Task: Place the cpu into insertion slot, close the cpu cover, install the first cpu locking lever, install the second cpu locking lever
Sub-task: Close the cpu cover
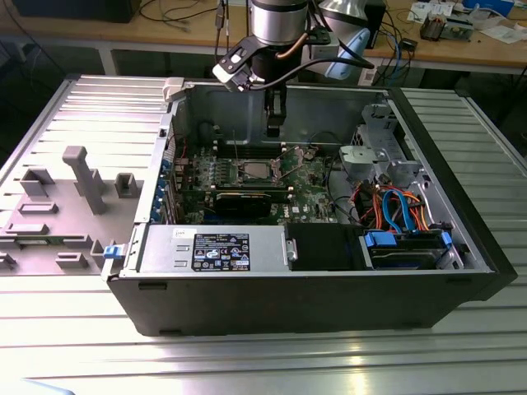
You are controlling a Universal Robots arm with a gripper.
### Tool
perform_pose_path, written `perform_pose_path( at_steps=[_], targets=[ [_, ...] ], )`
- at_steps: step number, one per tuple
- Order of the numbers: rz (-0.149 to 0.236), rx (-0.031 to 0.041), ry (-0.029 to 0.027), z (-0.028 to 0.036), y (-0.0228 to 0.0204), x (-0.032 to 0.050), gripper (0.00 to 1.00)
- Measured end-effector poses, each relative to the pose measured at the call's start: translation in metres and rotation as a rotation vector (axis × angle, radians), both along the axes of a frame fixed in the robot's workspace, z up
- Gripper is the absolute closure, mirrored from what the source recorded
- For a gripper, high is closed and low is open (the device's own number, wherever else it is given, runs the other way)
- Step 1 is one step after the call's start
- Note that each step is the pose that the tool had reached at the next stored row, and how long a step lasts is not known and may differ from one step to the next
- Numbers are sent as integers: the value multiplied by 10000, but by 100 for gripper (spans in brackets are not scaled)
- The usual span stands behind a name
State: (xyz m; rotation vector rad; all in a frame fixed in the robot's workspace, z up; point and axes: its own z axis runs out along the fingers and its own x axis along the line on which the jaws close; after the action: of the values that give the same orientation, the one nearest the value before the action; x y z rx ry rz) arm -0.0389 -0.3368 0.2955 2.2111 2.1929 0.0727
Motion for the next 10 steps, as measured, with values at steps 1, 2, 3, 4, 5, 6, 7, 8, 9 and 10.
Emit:
perform_pose_path(
  at_steps=[1,2,3,4,5,6,7,8,9,10],
  targets=[
    [2,0,0,0,0,8,89],
    [0,0,0,0,0,19,89],
    [0,1,0,0,0,28,89],
    [0,1,0,-1,0,38,89],
    [0,0,0,0,0,41,89],
    [0,0,0,-1,0,46,89],
    [-2,0,0,-1,0,49,89],
    [-1,0,0,-1,0,51,89],
    [0,0,0,-1,0,52,89],
    [1,1,0,-1,0,56,89]
  ],
)
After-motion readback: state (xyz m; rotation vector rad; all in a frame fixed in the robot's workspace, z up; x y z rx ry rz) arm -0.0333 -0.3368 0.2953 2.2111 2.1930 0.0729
